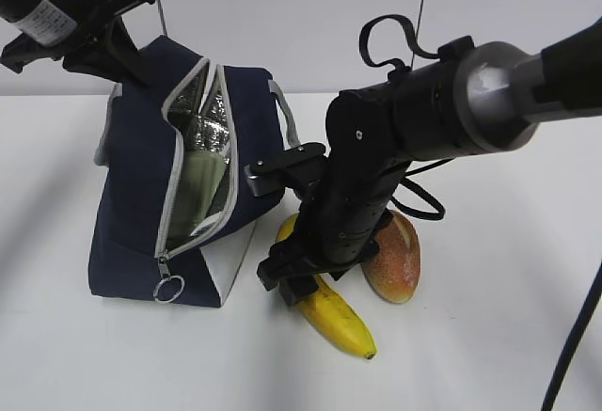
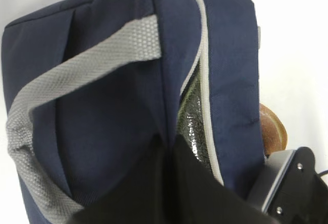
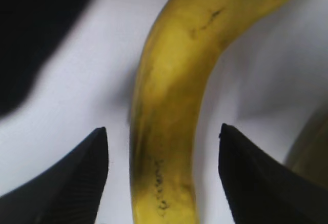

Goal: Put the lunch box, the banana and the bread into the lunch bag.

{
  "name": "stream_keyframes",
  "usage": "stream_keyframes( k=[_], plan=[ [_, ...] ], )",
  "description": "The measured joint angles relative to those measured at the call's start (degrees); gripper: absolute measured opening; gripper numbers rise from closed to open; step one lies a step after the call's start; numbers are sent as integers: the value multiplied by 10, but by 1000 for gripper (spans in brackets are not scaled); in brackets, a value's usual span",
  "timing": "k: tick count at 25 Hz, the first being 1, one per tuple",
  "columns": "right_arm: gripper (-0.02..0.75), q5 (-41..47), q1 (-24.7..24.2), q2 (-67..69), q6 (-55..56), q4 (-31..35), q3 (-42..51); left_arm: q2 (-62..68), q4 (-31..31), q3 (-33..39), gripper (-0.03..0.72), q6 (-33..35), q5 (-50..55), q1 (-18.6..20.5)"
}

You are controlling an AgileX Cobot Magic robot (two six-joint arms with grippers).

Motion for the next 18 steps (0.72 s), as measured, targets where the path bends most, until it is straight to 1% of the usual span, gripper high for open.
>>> stream_keyframes(
  k=[3, 11, 18],
  plan=[
    [494, -9, 0, 3, 0, 0, 0, 0, 0, 0, -3, 0, 0, 0],
    [442, -18, 0, 19, 0, 2, 0, 0, 0, 0, -3, 0, -1, 0],
    [349, -19, 0, 23, -11, 22, 0, 0, 1, 0, -3, 0, -1, 0]
  ],
)
